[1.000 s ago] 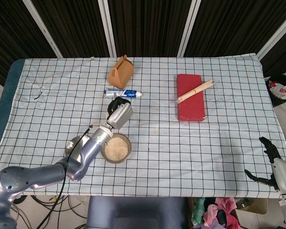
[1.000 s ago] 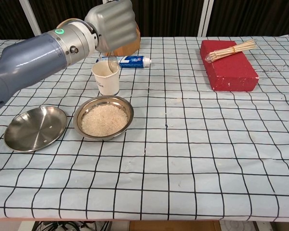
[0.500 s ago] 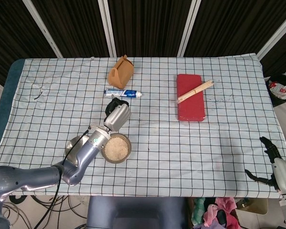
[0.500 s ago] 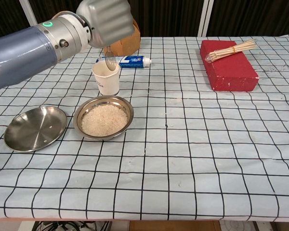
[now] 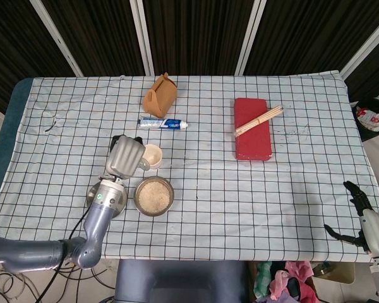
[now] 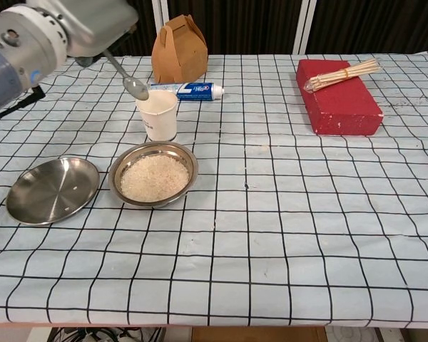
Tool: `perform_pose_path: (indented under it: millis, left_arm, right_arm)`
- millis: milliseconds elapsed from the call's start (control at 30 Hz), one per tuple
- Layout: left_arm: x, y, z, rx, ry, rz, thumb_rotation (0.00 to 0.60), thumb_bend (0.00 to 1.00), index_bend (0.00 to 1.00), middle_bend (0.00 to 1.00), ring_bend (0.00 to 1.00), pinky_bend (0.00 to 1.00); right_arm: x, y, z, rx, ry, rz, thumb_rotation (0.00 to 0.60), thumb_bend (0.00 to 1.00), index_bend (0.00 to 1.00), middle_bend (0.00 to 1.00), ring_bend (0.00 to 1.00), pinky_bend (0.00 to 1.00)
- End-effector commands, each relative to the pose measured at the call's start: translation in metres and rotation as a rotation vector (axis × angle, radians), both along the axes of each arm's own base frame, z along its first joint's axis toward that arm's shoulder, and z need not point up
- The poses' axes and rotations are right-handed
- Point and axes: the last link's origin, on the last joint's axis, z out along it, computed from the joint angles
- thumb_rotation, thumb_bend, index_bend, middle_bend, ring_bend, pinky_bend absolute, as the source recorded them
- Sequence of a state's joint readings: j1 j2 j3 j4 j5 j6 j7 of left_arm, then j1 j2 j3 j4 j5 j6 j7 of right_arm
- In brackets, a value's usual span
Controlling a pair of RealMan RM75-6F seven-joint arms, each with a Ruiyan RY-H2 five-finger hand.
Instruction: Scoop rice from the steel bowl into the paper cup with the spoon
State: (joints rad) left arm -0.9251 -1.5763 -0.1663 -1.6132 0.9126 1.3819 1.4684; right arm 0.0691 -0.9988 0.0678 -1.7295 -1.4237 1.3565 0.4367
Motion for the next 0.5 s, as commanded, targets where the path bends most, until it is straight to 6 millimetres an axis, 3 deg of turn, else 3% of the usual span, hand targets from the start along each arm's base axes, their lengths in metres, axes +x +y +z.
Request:
perform_pose_path:
  millis: [33, 200, 500]
  left_arm:
    - [-0.035, -0.015, 0.012, -0.021, -0.107, 0.145, 0.600, 0.46, 0.76, 1.00, 1.00, 1.00]
    - [-0.076, -0.032, 0.009, -0.069, -0.116, 0.241, 0.600, 0.46, 0.76, 1.00, 1.00, 1.00]
    - [-0.111, -0.049, -0.012, -0.129, -0.123, 0.339, 0.600, 0.45, 0.74, 1.00, 1.00, 1.00]
  right_arm:
    - [0.000, 0.000, 0.000, 0.001, 0.003, 0.000, 0.600, 0.16, 0.00, 0.00, 0.00, 0.18]
    - [0.000, 0.000, -0.001, 0.004, 0.006, 0.001, 0.600, 0.16, 0.00, 0.00, 0.00, 0.18]
    - [0.000, 0.000, 0.000, -0.002, 0.006, -0.001, 0.600, 0.16, 0.00, 0.00, 0.00, 0.18]
